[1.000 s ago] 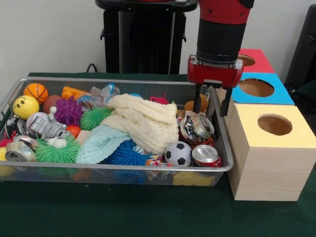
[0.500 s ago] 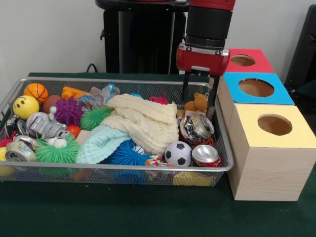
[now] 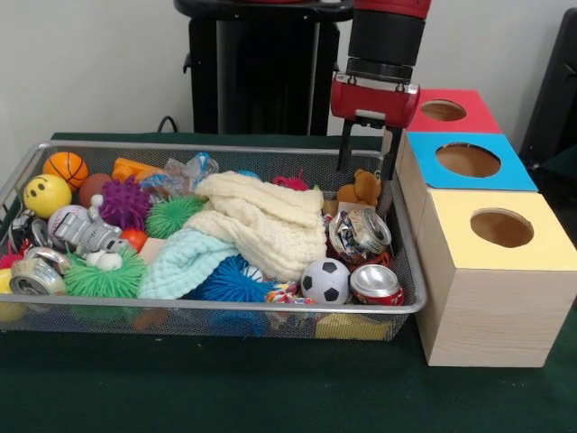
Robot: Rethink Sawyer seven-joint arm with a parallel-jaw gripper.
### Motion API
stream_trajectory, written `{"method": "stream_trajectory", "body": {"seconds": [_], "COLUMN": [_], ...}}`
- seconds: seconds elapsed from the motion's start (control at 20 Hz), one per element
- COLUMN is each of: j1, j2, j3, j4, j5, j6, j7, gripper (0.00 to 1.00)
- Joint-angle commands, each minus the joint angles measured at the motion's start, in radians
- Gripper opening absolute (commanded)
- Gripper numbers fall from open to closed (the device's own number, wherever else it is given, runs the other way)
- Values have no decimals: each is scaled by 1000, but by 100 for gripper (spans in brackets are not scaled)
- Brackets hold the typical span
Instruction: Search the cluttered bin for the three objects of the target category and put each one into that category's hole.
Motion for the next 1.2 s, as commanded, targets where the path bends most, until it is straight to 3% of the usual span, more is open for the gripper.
{"method": "stream_trajectory", "body": {"seconds": [0.05, 0.65, 1.2], "j1": [-19, -293, -289], "j2": [107, 169, 202], "j3": [23, 137, 154], "j4": [57, -99, -118], "j5": [39, -145, -138], "j6": [-117, 5, 2], "j7": [280, 99, 135], "gripper": [100, 100, 100]}}
